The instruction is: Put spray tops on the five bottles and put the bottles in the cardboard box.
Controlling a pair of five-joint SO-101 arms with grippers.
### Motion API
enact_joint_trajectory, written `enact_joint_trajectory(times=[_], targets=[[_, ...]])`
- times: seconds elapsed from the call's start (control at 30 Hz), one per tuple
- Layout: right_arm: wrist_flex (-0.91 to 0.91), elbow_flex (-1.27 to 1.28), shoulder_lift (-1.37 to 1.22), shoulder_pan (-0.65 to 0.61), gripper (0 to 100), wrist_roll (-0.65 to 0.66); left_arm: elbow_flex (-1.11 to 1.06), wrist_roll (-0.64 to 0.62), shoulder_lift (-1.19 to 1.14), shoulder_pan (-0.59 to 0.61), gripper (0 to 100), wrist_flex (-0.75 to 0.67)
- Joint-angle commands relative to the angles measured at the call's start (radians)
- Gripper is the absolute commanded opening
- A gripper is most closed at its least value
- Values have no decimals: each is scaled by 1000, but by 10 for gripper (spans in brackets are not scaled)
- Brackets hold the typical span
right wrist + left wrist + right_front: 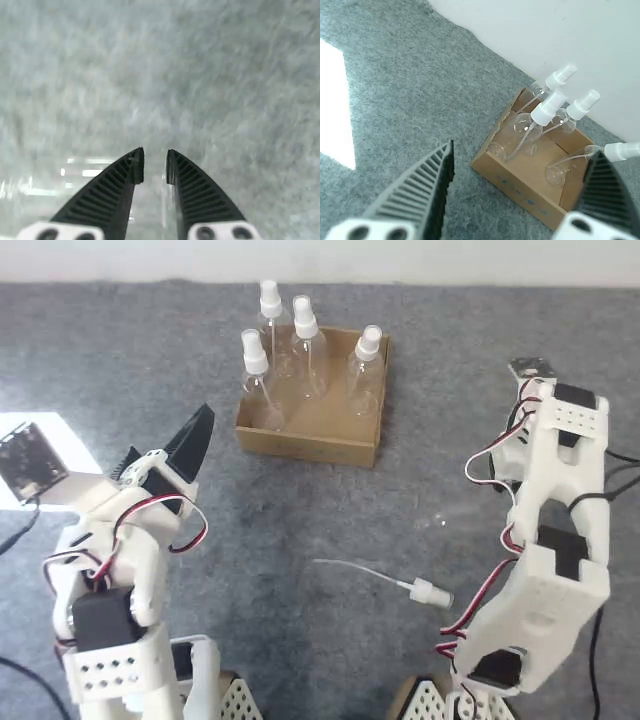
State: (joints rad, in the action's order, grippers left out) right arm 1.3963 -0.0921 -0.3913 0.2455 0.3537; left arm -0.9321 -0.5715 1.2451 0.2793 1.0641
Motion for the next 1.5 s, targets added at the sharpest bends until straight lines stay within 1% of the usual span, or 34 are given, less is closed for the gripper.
enact_joint_trajectory(times=[0.0, 0.27, 0.47, 0.53, 0.67, 0.73, 0.8, 0.97, 1.1, 1.3, 1.47], targets=[[88, -58, 119, -4, 64, 101, 7, -3, 12, 6, 383, -21], [185, -54, 275, -4, 63, 204, 7, -3, 12, 8, 383, -21], [323, -54, 371, -50, 65, 342, 7, -3, 12, 8, 383, -21], [349, -54, 394, -71, 103, 358, 7, -3, 12, 8, 383, -21], [381, -54, 423, -102, 285, 362, 7, -3, 12, 8, 383, -21], [381, -54, 429, -120, 348, 365, 7, -3, 12, 8, 383, -21], [392, -52, 430, -147, 363, 419, 7, -3, 12, 8, 383, -23], [389, 32, 421, -232, 363, 555, 7, -3, 12, 8, 383, -25], [288, 97, 421, -286, 363, 617, 7, -3, 12, 8, 383, -25], [68, 190, 420, -352, 362, 620, 7, -3, 12, 8, 383, -26], [-10, 262, 420, -401, 362, 620, 7, -3, 12, 8, 383, -26]])
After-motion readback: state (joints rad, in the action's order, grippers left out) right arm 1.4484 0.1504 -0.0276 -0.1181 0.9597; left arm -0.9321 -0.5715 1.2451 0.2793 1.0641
